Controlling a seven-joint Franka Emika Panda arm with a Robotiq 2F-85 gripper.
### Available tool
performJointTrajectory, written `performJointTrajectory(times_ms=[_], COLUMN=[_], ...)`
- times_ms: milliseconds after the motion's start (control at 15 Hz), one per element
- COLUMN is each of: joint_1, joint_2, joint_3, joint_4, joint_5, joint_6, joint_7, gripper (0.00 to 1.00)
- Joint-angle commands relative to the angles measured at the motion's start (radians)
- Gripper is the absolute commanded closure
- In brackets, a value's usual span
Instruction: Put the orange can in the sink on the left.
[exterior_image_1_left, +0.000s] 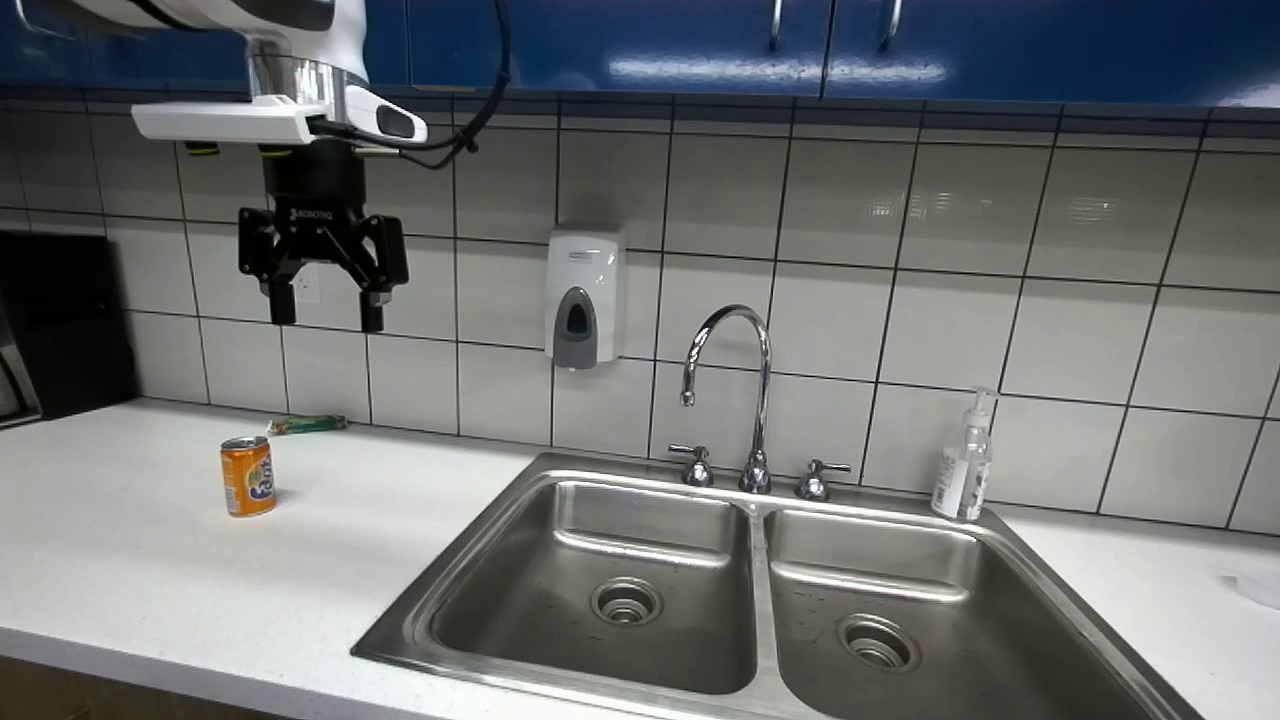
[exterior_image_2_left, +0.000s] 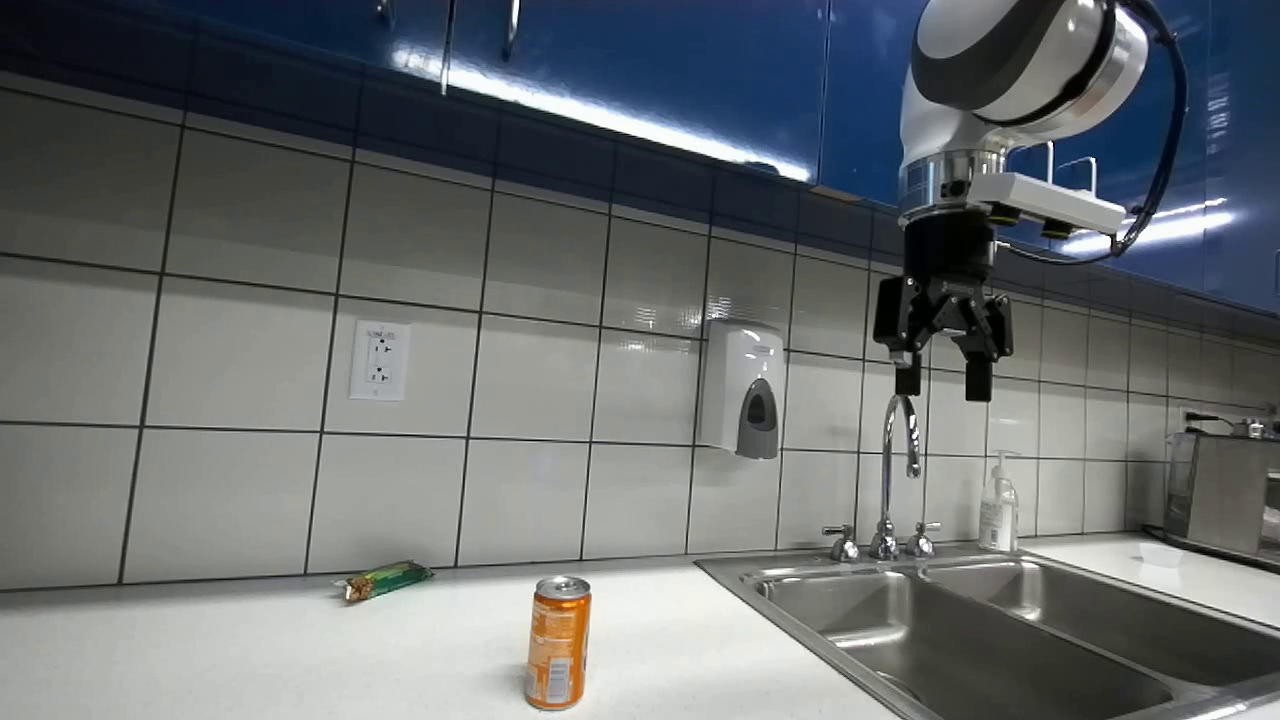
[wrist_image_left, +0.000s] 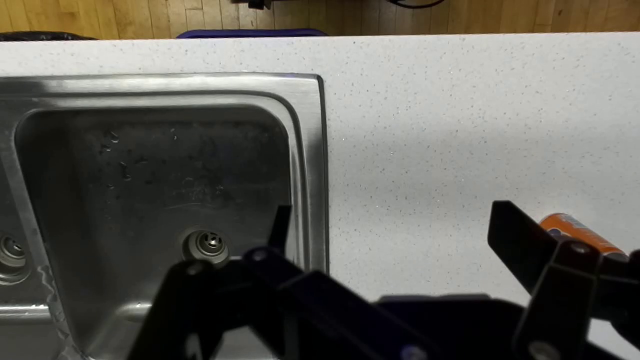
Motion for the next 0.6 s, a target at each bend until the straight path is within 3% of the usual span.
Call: performJointTrajectory(times_ms=[0, 533], joint_1=[-0.004, 0.003], joint_2=[0.0, 0.004], joint_3=[0.004, 0.004], joint_4=[0.002, -0.001], joint_5=[0.002, 0.002], joint_6=[-0.002, 0.01], joint_7=[-0.002, -0.015], gripper=[0.0, 0.0])
